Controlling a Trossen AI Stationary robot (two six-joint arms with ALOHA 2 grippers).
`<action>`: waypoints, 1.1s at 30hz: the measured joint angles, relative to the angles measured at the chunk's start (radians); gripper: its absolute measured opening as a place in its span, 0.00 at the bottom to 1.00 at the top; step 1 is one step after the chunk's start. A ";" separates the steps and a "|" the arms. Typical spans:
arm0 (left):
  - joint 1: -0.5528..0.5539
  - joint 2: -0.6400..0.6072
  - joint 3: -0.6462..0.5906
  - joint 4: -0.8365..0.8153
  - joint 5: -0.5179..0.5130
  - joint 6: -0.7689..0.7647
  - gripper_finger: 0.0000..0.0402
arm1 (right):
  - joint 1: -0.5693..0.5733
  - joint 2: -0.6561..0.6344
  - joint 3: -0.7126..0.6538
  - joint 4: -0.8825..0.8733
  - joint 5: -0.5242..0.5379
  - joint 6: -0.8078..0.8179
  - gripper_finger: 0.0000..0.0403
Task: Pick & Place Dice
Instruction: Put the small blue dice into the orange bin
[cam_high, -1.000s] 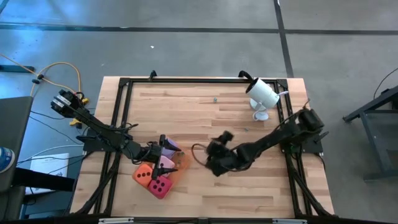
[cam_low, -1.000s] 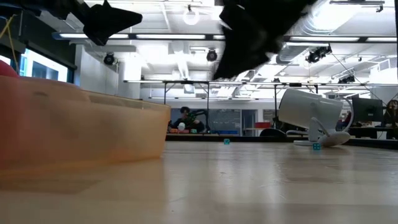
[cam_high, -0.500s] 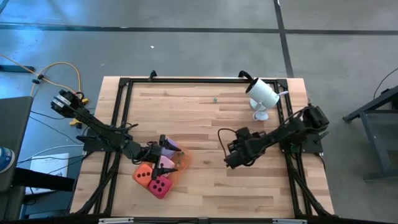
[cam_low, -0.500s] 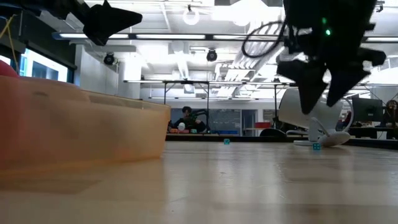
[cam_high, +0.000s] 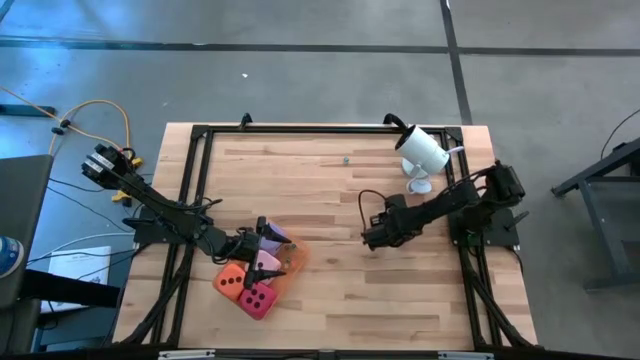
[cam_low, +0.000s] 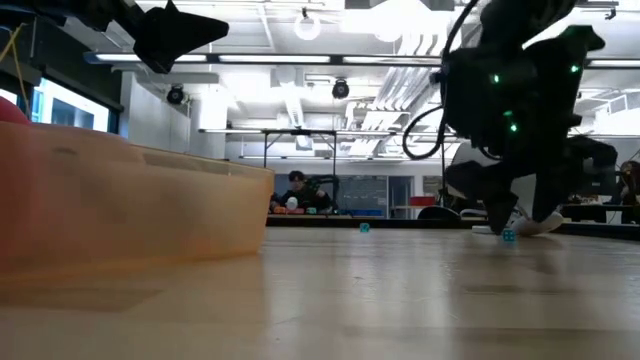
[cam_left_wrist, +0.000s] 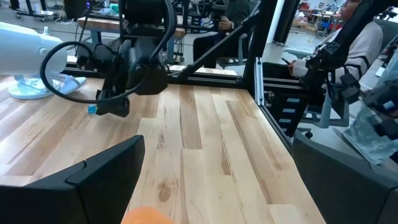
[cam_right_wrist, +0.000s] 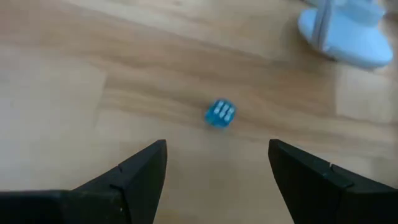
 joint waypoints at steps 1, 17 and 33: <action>0.000 0.000 0.000 0.000 0.000 0.000 0.99 | -0.005 0.000 -0.008 0.003 0.006 0.000 0.67; 0.000 0.000 0.000 0.000 0.000 -0.016 0.99 | -0.038 0.000 -0.079 0.161 0.174 0.006 0.67; -0.004 0.000 0.000 -0.005 0.071 -0.034 0.99 | -0.035 0.079 -0.073 0.213 0.160 0.015 0.67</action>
